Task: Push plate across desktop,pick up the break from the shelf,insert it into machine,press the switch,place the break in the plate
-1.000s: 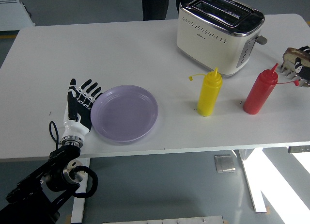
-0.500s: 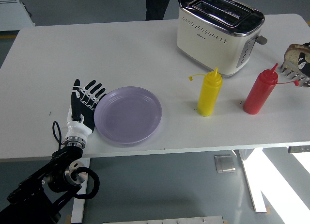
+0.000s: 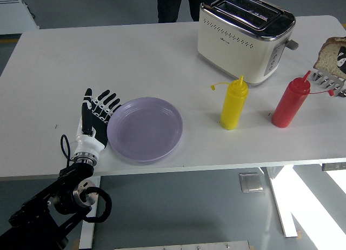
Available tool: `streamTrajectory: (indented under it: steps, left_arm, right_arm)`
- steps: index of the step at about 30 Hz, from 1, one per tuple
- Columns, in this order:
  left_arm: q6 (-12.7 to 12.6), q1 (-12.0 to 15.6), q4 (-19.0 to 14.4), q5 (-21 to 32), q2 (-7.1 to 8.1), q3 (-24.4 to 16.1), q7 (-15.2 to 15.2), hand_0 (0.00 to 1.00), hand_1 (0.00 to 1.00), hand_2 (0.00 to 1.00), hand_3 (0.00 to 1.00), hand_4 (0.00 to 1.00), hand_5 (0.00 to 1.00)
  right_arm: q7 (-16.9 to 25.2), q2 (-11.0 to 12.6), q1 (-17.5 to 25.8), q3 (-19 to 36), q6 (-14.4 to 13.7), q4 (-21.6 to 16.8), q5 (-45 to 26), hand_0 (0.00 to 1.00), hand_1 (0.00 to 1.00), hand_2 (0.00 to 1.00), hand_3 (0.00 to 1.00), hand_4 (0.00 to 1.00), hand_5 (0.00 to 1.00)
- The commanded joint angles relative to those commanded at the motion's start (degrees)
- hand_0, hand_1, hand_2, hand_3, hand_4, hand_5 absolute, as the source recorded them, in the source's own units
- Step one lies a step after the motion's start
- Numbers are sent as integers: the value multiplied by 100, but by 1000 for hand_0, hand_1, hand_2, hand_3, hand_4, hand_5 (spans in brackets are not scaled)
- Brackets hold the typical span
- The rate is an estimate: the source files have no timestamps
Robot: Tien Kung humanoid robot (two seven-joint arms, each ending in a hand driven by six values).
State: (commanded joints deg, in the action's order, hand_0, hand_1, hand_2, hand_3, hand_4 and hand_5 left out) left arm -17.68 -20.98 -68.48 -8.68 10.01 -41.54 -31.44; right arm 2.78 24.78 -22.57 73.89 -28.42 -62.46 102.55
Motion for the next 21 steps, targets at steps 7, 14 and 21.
streamTrajectory:
  steps: [7,14,21]
  left_arm:
    - [4,-83,6,26,-20,99,5,750,688,641,624,677,915]
    - [6,-126,-3,36,-29,176,30,750,687,640,624,676,916]
    - [-62,-114,-114,-39,-16,125,6,750,689,639,623,676,915]
  right_arm:
    - [18,23,-16,81,-55,-272,-57,590,568,512,493,473,61]
    - [1,42,-41,107,-78,-553,-54,588,566,512,494,464,52]
    - [-97,110,-76,178,-55,-1021,73,585,565,513,494,443,38]
